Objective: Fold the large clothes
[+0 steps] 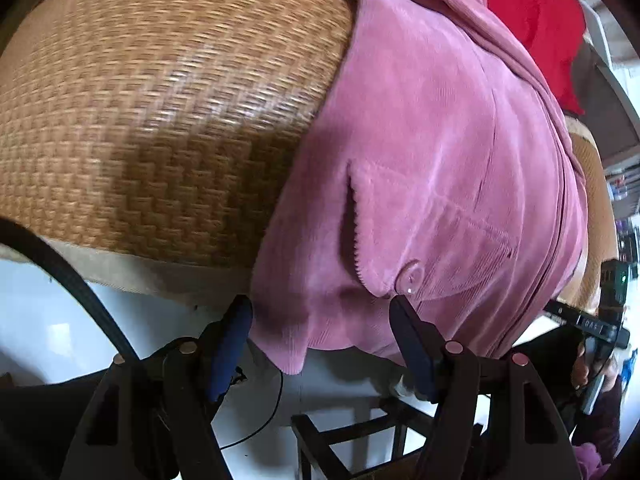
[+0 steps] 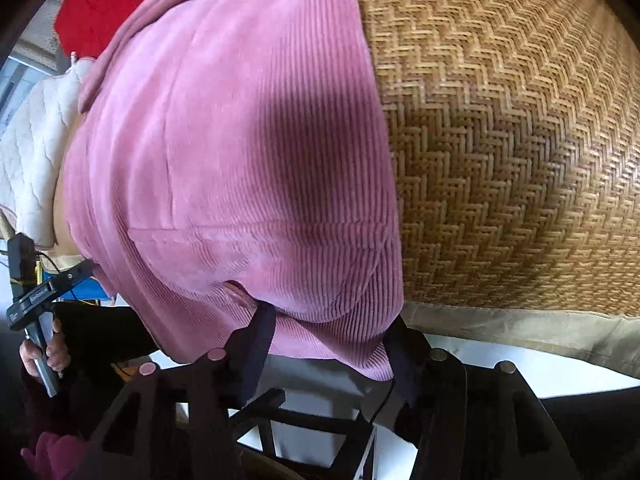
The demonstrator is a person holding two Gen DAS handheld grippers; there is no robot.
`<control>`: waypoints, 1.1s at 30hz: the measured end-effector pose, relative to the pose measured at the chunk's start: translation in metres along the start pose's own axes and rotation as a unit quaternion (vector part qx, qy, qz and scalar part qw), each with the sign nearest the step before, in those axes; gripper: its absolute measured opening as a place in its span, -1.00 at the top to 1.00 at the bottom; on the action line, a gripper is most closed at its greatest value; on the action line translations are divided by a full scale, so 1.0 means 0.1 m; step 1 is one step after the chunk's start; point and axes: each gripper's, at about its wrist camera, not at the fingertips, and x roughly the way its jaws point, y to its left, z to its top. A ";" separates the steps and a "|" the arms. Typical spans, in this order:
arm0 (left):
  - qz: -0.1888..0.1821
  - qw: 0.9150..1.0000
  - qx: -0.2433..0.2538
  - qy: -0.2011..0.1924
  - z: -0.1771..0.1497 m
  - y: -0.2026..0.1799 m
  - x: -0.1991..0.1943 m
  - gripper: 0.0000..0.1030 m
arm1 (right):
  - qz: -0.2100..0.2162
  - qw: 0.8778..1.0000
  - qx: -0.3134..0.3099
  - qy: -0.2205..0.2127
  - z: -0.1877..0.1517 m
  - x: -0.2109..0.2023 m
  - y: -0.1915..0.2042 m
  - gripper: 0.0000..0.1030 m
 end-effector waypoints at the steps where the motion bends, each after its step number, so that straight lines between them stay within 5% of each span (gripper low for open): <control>1: 0.003 1.000 0.005 -0.003 0.00 -0.01 0.01 -0.35 | 0.004 1.000 0.001 -0.002 0.00 0.00 0.00 0.03; 3: -0.005 1.000 0.011 -0.007 0.01 -0.02 0.00 0.28 | 0.027 1.000 -0.001 -0.012 -0.10 -0.05 0.00 0.44; 4: -0.008 1.000 0.011 -0.006 0.04 -0.08 0.03 0.83 | 0.032 0.999 -0.008 -0.023 -0.11 -0.11 0.04 0.52; 5: -0.011 1.000 0.014 -0.008 0.04 -0.11 0.02 0.89 | 0.034 0.999 -0.014 -0.030 -0.13 -0.15 0.06 0.56; 13: -0.040 0.994 0.073 -0.070 0.04 -0.55 -0.36 0.91 | 0.147 0.984 -0.058 -0.081 -0.19 -0.77 0.42 0.66; 15: -0.028 0.996 0.066 -0.058 0.04 -0.57 -0.29 0.91 | 0.135 0.984 -0.066 -0.099 -0.12 -0.85 0.48 0.66; 16: -0.015 0.997 0.059 -0.046 0.07 -0.54 -0.22 0.83 | 0.129 0.984 -0.072 -0.097 -0.09 -0.84 0.49 0.66; 20: 0.013 1.000 0.018 -0.012 0.12 -0.43 -0.07 -0.31 | 0.120 0.988 -0.066 -0.066 -0.05 -0.65 0.50 0.66; 23: 0.015 1.000 0.006 -0.004 0.17 -0.35 -0.01 -0.32 | 0.123 0.990 -0.043 -0.054 -0.07 -0.51 0.36 0.66; 25: 0.012 1.000 -0.010 0.005 0.19 -0.33 0.07 -0.29 | 0.123 0.991 -0.035 -0.051 -0.09 -0.51 0.30 0.59; 27: 0.008 1.000 -0.011 0.016 0.19 -0.29 0.11 0.24 | 0.118 0.992 -0.023 -0.037 -0.12 -0.52 0.30 0.57; 28: 0.006 1.000 -0.010 0.019 0.18 -0.29 0.12 0.72 | 0.116 0.993 -0.022 -0.032 -0.12 -0.50 0.28 0.55; 29: 0.000 1.000 -0.009 0.020 0.11 -0.30 0.12 0.86 | 0.114 0.993 -0.023 -0.029 -0.11 -0.48 0.22 0.52; 33: -0.021 1.000 0.015 0.003 0.04 -0.48 -0.02 0.91 | 0.126 0.992 -0.018 -0.021 -0.14 -0.40 0.13 0.44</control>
